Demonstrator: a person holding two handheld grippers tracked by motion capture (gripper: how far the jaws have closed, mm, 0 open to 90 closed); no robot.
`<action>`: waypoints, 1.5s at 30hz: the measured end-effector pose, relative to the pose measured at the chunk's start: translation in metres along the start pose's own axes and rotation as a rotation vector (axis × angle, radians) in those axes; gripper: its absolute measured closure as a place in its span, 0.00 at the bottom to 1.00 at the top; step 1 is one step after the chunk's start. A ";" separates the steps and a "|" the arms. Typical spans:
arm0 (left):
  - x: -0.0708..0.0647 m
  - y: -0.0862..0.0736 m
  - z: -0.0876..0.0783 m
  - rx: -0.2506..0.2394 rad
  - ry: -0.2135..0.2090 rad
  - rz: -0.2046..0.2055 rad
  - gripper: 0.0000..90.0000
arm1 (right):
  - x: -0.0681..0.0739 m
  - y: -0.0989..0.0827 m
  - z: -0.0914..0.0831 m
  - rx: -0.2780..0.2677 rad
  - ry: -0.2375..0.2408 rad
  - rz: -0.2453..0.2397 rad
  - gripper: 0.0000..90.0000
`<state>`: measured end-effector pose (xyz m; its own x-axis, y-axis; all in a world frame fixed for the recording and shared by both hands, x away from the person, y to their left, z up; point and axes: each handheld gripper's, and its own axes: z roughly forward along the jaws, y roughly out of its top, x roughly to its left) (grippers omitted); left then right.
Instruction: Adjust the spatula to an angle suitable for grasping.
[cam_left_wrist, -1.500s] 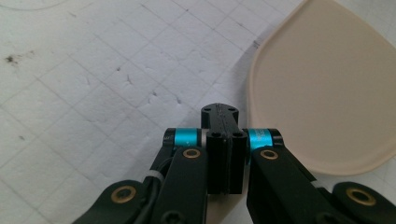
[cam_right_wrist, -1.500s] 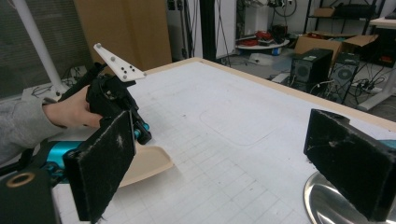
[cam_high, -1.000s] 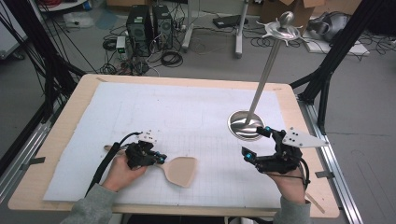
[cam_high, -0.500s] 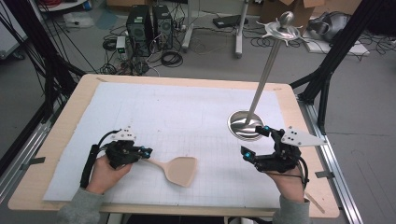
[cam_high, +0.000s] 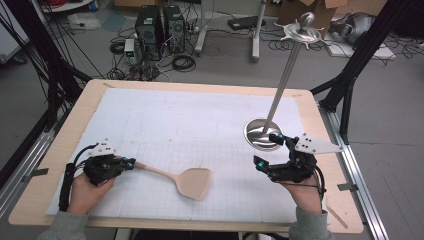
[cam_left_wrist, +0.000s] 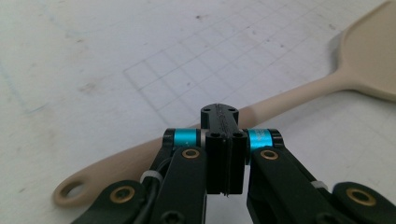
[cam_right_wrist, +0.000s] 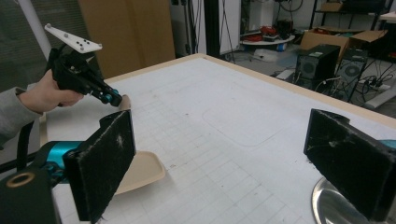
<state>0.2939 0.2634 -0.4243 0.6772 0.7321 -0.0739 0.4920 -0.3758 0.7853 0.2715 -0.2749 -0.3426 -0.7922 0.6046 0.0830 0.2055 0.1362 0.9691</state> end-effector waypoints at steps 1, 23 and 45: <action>0.002 -0.002 -0.002 -0.002 0.009 -0.004 0.99 | 0.000 0.000 0.000 0.002 0.000 0.000 0.09; 0.027 -0.018 0.002 0.038 0.065 -0.072 0.99 | -0.001 0.001 -0.001 -0.008 -0.003 0.003 0.09; 0.033 0.007 0.035 0.056 0.048 -0.105 0.99 | -0.002 0.002 -0.007 -0.025 0.000 -0.011 0.09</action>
<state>0.3387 0.2648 -0.4427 0.5941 0.7949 -0.1233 0.5893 -0.3258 0.7393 0.2698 -0.2814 -0.3397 -0.7943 0.6032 0.0719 0.1820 0.1234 0.9755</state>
